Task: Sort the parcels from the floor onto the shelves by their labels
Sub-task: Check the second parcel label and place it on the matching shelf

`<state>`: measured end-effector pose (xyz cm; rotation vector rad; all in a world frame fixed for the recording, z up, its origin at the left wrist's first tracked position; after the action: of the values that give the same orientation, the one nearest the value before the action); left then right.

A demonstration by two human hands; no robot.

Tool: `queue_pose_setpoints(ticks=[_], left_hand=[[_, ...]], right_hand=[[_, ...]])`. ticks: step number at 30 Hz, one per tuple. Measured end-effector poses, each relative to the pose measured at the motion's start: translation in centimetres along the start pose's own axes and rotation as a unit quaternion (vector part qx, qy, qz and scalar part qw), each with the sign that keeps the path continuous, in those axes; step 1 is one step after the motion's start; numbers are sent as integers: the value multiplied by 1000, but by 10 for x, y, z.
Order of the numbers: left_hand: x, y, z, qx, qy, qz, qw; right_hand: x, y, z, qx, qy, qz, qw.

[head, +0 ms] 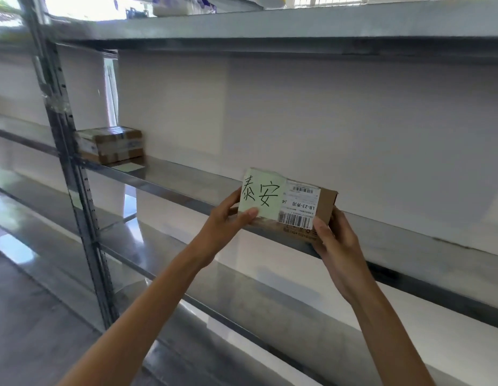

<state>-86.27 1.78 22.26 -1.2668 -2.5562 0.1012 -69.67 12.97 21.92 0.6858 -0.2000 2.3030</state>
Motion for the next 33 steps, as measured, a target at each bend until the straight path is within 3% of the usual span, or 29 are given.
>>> queue_pose_setpoints(ticks=[16, 23, 33], left_hand=[[-57, -178, 45, 39, -27, -95, 994], [-86, -254, 67, 61, -41, -102, 992], [-111, -309, 93, 28, -73, -106, 991]], right_hand=[[2, 177, -37, 63, 43, 33, 997], [-9, 255, -54, 70, 50, 46, 995], [-20, 315, -77, 42, 67, 60, 995]])
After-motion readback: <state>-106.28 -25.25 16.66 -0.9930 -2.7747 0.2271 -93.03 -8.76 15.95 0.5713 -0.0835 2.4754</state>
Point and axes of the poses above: each hand's wrist, its own x-axis towards the middle knuckle, its own y-axis out of the palm, z = x × y, the point moved 9 cm from there along x, towards the middle knuckle, and after that the axes turned 10 degrees about -y, right-handed, at the moved point
